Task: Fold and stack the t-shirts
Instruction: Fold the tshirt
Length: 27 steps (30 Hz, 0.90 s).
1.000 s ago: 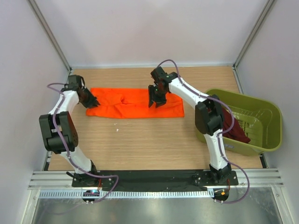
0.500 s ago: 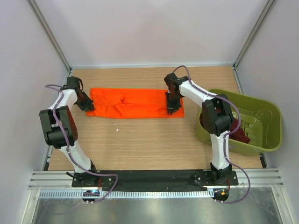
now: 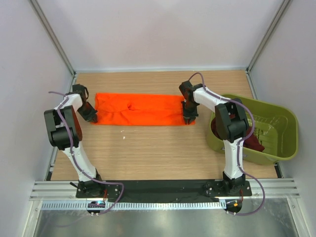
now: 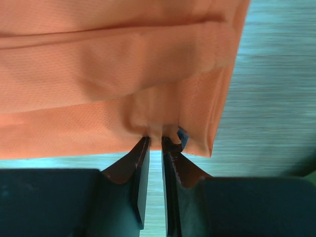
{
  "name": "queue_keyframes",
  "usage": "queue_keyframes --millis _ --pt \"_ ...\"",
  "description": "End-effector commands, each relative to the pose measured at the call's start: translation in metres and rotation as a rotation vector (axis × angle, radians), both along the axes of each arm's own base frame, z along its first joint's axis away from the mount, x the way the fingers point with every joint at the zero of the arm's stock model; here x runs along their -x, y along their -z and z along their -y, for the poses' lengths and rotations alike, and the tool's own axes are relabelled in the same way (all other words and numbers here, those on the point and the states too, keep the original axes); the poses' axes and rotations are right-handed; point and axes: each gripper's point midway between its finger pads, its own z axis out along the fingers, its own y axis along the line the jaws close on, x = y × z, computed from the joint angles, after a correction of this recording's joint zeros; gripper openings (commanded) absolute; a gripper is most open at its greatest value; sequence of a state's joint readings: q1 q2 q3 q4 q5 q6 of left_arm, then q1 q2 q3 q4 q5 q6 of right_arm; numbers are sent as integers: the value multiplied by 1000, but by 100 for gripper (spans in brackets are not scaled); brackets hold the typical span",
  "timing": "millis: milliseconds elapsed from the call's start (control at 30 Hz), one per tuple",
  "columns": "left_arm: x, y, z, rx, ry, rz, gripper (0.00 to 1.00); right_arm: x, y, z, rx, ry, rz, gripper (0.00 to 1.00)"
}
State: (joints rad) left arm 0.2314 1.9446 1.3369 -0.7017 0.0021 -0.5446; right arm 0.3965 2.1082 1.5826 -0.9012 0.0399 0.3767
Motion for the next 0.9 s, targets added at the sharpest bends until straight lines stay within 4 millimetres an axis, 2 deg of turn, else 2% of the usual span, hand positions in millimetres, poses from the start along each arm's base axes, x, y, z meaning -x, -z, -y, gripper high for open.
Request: queue_keyframes --millis 0,33,167,300,400,433,500,533,600,667,700,733,767,800,867 --pt "17 12 -21 -87 2 -98 7 7 9 25 97 11 -16 23" --pt "18 13 -23 -91 1 -104 6 10 12 31 117 10 -23 23" --pt "20 2 -26 -104 11 -90 6 9 4 27 91 2 -14 23" --pt "21 -25 -29 -133 16 -51 8 12 -15 20 53 4 -15 24" --pt "19 -44 -23 -117 18 1 15 10 -45 5 2 -10 30 27" --pt "15 -58 -18 -100 16 53 18 6 -56 1 -15 -17 58 28" --pt "11 -70 -8 -74 13 101 21 4 -72 -6 -52 -19 81 34" --pt "6 -83 -3 -66 17 152 22 -2 -82 -11 -70 -19 105 37" --pt "-4 -94 11 -49 22 204 23 -7 -85 -11 -61 -23 108 42" --pt "-23 -105 43 52 85 288 24 -16 -87 -12 -52 -26 121 45" --pt "-32 -109 56 89 111 322 24 -16 -81 -10 -31 -29 102 46" --pt "-39 -112 67 120 126 348 24 -23 -85 -11 -32 -28 117 47" --pt "-56 -115 85 152 178 408 24 -24 -85 -12 -32 -28 116 47" --pt "-64 -123 112 259 249 453 25 -27 -84 -13 -33 -30 115 48" --pt "-75 -126 143 306 326 475 26 -32 -91 -17 -50 -22 133 48"
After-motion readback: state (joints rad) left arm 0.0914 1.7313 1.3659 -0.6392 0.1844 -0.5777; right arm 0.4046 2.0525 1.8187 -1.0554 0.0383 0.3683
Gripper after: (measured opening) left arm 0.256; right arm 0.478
